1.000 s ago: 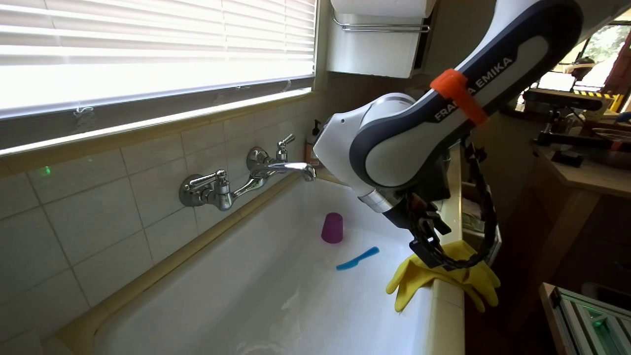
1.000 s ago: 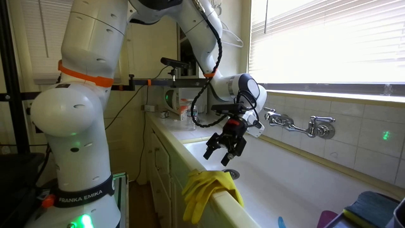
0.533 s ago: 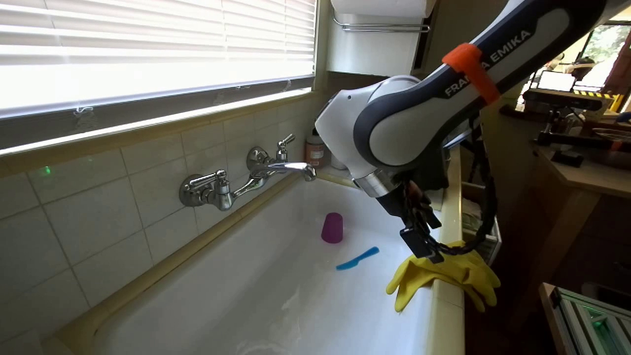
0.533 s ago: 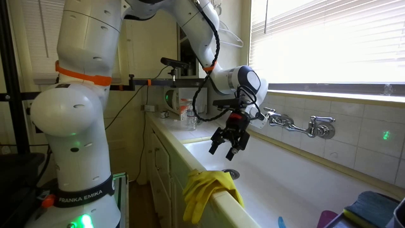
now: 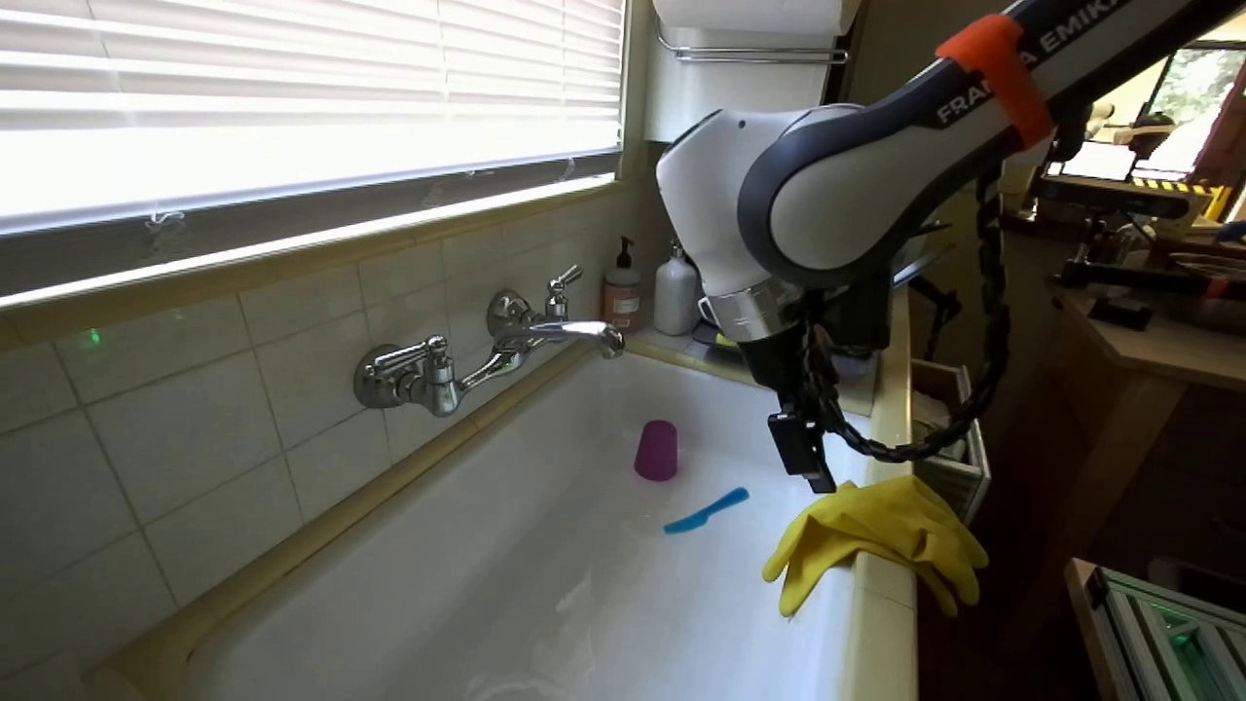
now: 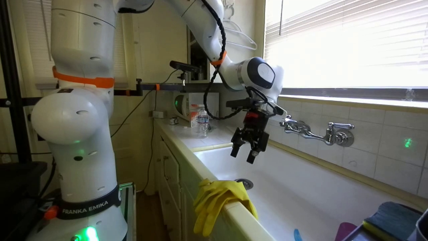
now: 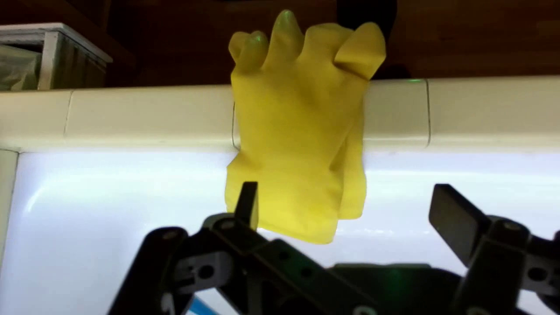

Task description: Take the gloves off the tap

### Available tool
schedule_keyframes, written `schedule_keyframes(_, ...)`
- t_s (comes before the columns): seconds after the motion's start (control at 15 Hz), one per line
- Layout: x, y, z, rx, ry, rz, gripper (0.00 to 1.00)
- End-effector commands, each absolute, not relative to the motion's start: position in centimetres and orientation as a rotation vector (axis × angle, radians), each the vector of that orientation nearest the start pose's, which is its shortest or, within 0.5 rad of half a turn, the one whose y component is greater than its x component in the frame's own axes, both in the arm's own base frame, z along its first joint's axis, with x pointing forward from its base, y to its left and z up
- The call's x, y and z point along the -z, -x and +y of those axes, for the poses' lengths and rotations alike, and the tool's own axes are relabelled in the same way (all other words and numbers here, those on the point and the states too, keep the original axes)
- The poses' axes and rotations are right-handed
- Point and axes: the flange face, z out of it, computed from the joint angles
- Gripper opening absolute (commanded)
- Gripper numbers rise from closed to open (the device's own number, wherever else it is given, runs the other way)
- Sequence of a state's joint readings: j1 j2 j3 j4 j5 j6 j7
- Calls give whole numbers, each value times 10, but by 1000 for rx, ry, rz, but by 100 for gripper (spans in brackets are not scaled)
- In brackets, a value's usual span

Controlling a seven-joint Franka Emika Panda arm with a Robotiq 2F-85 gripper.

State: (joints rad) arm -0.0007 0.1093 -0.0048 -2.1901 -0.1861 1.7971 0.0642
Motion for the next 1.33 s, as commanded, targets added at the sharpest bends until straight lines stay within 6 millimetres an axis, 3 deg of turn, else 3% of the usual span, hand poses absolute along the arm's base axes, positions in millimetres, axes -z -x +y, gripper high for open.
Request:
schedule_keyframes(0.0,-328,-468,-27,-625,3238,98,100)
schedule_keyframes(0.87,-405,-439,-57,-296,3249,362,100)
schedule_keyframes(1.07,-418,-436,-60,-212,3231,402,100)
schedule_keyframes(1.13,-415,-447,-60,-294,3262,351,100)
schedule_keyframes(1.27,-420,-445,-61,-254,3255,364,100)
